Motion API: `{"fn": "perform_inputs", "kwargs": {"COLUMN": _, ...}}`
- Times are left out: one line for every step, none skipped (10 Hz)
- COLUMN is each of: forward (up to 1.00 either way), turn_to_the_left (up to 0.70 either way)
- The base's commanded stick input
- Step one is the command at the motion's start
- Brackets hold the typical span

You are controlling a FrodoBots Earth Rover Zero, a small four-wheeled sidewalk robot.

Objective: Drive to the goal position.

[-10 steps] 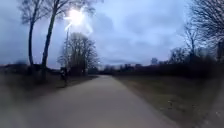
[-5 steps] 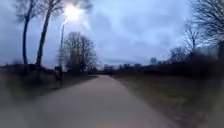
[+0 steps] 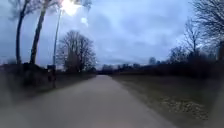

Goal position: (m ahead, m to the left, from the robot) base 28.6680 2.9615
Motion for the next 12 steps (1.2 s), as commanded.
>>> {"fn": "perform_inputs", "kwargs": {"forward": 1.0, "turn_to_the_left": 0.04}}
{"fn": "perform_inputs", "kwargs": {"forward": 1.0, "turn_to_the_left": 0.1}}
{"fn": "perform_inputs", "kwargs": {"forward": 1.0, "turn_to_the_left": 0.27}}
{"fn": "perform_inputs", "kwargs": {"forward": 1.0, "turn_to_the_left": 0.41}}
{"fn": "perform_inputs", "kwargs": {"forward": 1.0, "turn_to_the_left": 0.19}}
{"fn": "perform_inputs", "kwargs": {"forward": 1.0, "turn_to_the_left": 0.04}}
{"fn": "perform_inputs", "kwargs": {"forward": 1.0, "turn_to_the_left": 0.04}}
{"fn": "perform_inputs", "kwargs": {"forward": 1.0, "turn_to_the_left": 0.04}}
{"fn": "perform_inputs", "kwargs": {"forward": 1.0, "turn_to_the_left": 0.04}}
{"fn": "perform_inputs", "kwargs": {"forward": 1.0, "turn_to_the_left": 0.04}}
{"fn": "perform_inputs", "kwargs": {"forward": 1.0, "turn_to_the_left": 0.04}}
{"fn": "perform_inputs", "kwargs": {"forward": 1.0, "turn_to_the_left": 0.04}}
